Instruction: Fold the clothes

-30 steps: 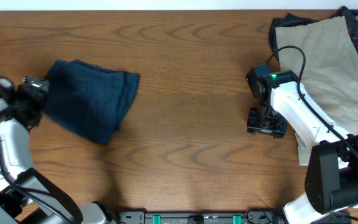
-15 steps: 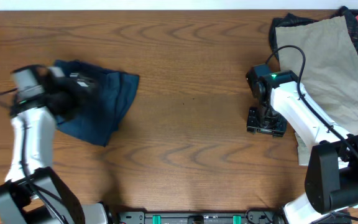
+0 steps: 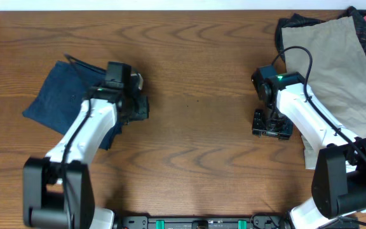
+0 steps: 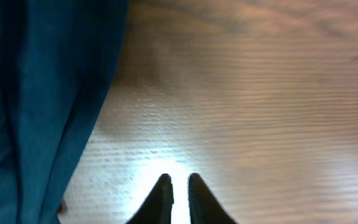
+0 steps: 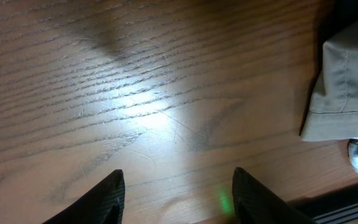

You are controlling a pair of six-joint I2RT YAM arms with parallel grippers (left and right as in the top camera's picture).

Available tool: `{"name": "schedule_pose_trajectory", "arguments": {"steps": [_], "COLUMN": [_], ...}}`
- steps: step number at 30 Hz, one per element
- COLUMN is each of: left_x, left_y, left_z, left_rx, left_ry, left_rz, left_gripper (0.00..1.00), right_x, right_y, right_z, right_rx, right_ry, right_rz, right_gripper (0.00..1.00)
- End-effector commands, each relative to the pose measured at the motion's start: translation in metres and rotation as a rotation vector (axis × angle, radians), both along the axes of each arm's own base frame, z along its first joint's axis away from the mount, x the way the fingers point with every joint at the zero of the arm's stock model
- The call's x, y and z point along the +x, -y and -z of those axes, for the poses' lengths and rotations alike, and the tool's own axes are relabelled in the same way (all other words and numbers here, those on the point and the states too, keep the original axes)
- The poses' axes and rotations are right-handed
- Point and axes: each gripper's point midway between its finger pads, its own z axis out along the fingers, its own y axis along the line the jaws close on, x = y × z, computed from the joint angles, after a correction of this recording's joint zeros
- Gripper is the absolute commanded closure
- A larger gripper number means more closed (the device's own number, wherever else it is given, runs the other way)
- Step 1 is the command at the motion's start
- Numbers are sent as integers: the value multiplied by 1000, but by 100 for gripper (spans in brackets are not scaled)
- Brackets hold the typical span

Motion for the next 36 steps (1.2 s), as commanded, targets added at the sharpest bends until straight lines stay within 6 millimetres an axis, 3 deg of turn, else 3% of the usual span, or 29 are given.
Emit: {"name": "schedule_pose_trajectory", "arguments": {"steps": [1, 5, 9, 18, 21, 22, 23, 24, 27, 30, 33, 36], "left_x": [1, 3, 14, 49, 56, 59, 63, 67, 79, 84, 77, 57], "left_y": [-15, -25, -58, -159, -170, -170, -167, -162, -135, -102, -67, -26], "left_z": [25, 52, 66, 53, 46, 43, 40, 36, 22, 6, -3, 0], "left_rx": [92, 103, 180, 250, 208, 190, 164, 134, 15, -80, -113, -116], "left_ry": [-47, -99, -86, 65, 89, 97, 109, 120, 159, 186, 169, 98], "left_rz": [-4, -28, -104, -397, -432, -433, -426, -416, -354, -278, -198, -103], "left_gripper": [91, 92, 92, 92, 89, 84, 70, 62, 55, 23, 14, 6], "right_x": [5, 5, 3, -1, -1, -1, 0, 1, 2, 5, 11, 18], "right_y": [1, 1, 2, 3, 3, 3, 2, 2, 2, 1, -4, -17], "right_z": [-5, -5, -5, -6, -6, -6, -6, -6, -5, -5, -3, -1], "right_rx": [5, 4, 3, -1, -1, -1, 0, 1, 2, 6, 33, 106], "right_ry": [20, 19, 11, -8, -6, -6, -2, 0, 4, 19, 39, 64], "right_rz": [-4, -4, -8, -11, -10, -10, -10, -10, -10, -10, -7, -17], "right_gripper": [46, 46, 46, 46, 46, 46, 46, 46, 46, 41, 34, 28]}}
